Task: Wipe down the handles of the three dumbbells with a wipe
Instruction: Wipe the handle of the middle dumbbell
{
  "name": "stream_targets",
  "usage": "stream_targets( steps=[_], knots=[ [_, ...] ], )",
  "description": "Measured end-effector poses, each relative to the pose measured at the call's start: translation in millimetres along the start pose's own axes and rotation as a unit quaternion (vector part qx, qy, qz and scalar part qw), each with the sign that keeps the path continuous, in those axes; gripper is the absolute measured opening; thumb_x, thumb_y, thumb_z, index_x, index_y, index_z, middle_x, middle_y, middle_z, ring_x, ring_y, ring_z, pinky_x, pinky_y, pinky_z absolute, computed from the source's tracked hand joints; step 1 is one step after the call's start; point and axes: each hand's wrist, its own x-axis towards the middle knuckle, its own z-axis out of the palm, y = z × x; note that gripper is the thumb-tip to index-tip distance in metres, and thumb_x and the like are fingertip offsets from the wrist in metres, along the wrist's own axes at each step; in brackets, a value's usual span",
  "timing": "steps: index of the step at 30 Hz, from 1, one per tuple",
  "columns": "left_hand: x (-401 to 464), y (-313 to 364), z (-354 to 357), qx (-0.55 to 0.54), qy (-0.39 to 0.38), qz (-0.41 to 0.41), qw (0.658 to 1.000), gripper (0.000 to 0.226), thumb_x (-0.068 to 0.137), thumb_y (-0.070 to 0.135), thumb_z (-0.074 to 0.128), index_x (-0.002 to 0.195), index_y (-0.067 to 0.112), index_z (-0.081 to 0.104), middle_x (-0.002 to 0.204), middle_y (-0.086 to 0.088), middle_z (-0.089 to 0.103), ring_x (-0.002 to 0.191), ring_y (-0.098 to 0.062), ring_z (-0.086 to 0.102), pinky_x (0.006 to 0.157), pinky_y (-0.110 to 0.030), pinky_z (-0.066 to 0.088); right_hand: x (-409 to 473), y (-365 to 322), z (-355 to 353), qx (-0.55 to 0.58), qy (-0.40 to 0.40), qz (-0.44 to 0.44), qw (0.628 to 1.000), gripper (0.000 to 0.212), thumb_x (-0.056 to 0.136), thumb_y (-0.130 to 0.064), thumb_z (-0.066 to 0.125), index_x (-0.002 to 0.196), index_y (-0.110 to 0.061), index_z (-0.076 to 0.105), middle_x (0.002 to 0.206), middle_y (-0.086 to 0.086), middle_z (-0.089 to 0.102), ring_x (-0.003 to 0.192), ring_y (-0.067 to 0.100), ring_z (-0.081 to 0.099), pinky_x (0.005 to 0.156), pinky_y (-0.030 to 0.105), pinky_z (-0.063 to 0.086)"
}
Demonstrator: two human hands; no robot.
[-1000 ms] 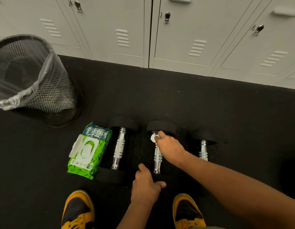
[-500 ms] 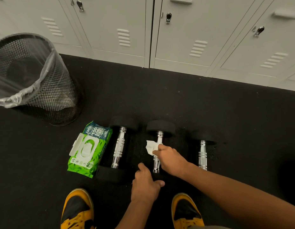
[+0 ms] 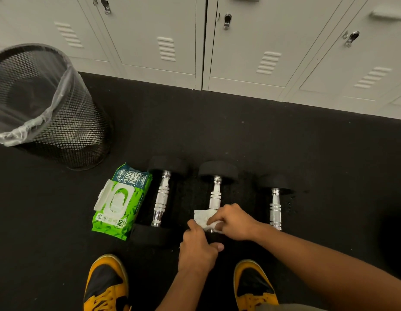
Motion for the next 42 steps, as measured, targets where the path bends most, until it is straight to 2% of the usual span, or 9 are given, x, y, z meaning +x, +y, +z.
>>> stream_targets(
  steps=[4,8,12,16,23,27,31,36,42],
  knots=[
    [0,1,0,-0.002,-0.002,-0.007,1.0,0.072,0.077,0.035,0.081,0.128,0.015,0.033,0.134,-0.011,0.049,0.126,-0.033,0.049,0.099,-0.041,0.044,0,9,-15,0.073,0.15,0.031,0.986,0.03,0.093,-0.007,0.06,0.117,-0.021,0.073,0.113,0.002,0.066,0.108,0.015,0.061,0.084,0.002,0.036],
    [-2,4,-2,-0.006,-0.007,-0.011,1.0,0.073,0.077,0.034,0.081,0.128,0.015,0.033,0.135,-0.012,0.048,0.127,-0.033,0.048,0.1,-0.042,0.044,12,14,-23,0.063,0.294,0.054,0.952,0.032,0.095,-0.005,0.057,0.121,-0.018,0.07,0.108,0.005,0.059,0.095,0.017,0.061,0.086,0.019,0.048],
    [-4,6,-1,-0.009,-0.01,-0.016,1.0,0.073,0.077,0.033,0.081,0.129,0.015,0.032,0.137,-0.013,0.047,0.129,-0.034,0.047,0.101,-0.042,0.043,20,12,-18,-0.035,0.248,0.032,0.968,0.039,0.095,-0.008,0.056,0.133,-0.017,0.061,0.117,0.01,0.06,0.092,0.021,0.066,0.084,0.03,0.056],
    [-3,6,1,-0.003,-0.009,-0.019,1.0,0.073,0.078,0.034,0.08,0.13,0.015,0.032,0.138,-0.012,0.046,0.13,-0.035,0.045,0.103,-0.042,0.041,27,13,-19,-0.017,0.302,0.025,0.953,0.034,0.095,-0.009,0.056,0.127,-0.014,0.065,0.104,0.015,0.065,0.079,0.024,0.066,0.074,0.032,0.057],
    [-2,5,-2,-0.004,-0.011,-0.021,1.0,0.076,0.076,0.034,0.082,0.13,0.015,0.032,0.138,-0.013,0.047,0.13,-0.034,0.046,0.102,-0.042,0.043,31,13,-18,0.036,0.225,0.057,0.972,0.039,0.099,-0.014,0.054,0.137,-0.019,0.057,0.116,0.012,0.065,0.078,0.006,0.057,0.077,0.009,0.04],
    [-2,4,-1,-0.004,-0.008,-0.024,1.0,0.077,0.075,0.034,0.083,0.13,0.014,0.033,0.137,-0.013,0.048,0.129,-0.036,0.047,0.102,-0.044,0.043,27,16,-24,0.062,0.194,0.061,0.977,0.039,0.097,-0.005,0.051,0.133,-0.018,0.062,0.111,0.013,0.07,0.055,0.0,0.052,0.058,0.003,0.042],
    [0,4,-1,-0.009,-0.008,-0.019,1.0,0.077,0.075,0.033,0.083,0.131,0.014,0.033,0.136,-0.013,0.048,0.129,-0.036,0.047,0.102,-0.044,0.044,12,19,-14,0.077,0.154,0.038,0.984,0.037,0.096,-0.004,0.053,0.127,-0.02,0.066,0.119,0.006,0.07,0.082,0.012,0.068,0.08,0.021,0.056],
    [1,1,-1,-0.012,-0.007,-0.014,1.0,0.077,0.074,0.034,0.083,0.13,0.016,0.033,0.134,-0.011,0.05,0.126,-0.033,0.05,0.099,-0.042,0.047,-6,20,12,0.083,0.124,0.022,0.988,0.034,0.093,-0.004,0.058,0.12,-0.019,0.07,0.125,0.002,0.067,0.111,0.012,0.062,0.099,0.016,0.044],
    [1,1,0,-0.008,-0.005,-0.006,1.0,0.077,0.073,0.035,0.084,0.129,0.017,0.034,0.132,-0.01,0.051,0.124,-0.032,0.052,0.099,-0.042,0.049,-13,24,30,0.123,0.097,0.037,0.987,0.03,0.092,-0.001,0.06,0.113,-0.018,0.074,0.127,-0.003,0.067,0.121,0.008,0.058,0.097,0.009,0.039]
  ],
)
